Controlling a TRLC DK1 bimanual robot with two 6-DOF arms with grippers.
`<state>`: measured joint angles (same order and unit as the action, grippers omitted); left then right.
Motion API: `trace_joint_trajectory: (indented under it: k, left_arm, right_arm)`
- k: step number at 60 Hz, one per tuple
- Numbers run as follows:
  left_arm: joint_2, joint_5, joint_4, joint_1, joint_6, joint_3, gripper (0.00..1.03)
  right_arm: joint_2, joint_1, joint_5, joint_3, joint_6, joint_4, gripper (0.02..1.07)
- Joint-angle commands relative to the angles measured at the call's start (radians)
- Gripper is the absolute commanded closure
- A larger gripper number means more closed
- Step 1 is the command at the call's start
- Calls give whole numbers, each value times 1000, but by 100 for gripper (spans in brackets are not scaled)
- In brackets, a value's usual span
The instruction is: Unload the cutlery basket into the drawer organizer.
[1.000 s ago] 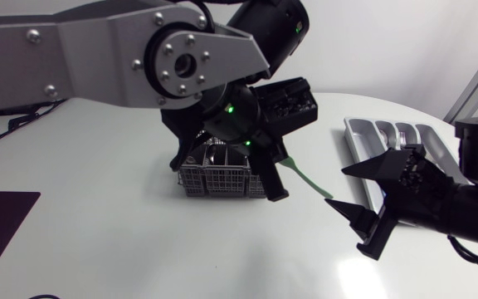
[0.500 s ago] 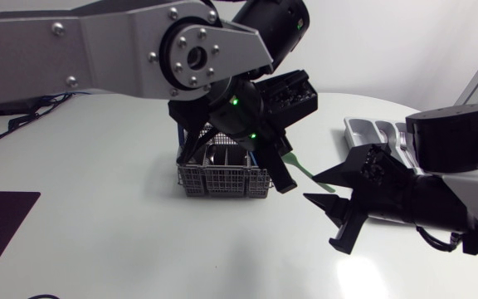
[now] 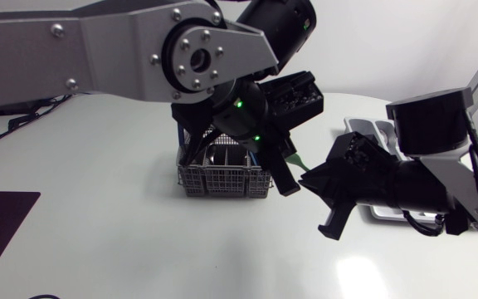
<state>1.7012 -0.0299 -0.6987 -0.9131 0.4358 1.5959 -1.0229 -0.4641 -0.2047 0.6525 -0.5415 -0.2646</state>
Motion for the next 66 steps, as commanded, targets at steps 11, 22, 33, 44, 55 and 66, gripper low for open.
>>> trace_joint_trajectory:
  k: [11,22,33,44,55,66]
  left_arm:
    - [-18,19,-10,-15,21,-36,100]
    - [-37,19,2,-12,23,-48,90]
    - [-41,19,2,-15,26,-47,90]
    - [-46,19,5,-23,35,-54,90]
    - [-46,18,8,-23,41,-60,92]
    - [-49,-4,13,-15,54,-80,91]
  right_arm:
    - [-16,-5,16,35,35,-10,102]
    - [-6,-2,7,6,26,-18,102]
    - [18,10,-7,-14,20,-25,102]
    - [58,42,-38,-40,0,-22,101]
    - [69,51,-41,-71,-15,-24,102]
    - [24,59,-48,-59,2,-42,87]
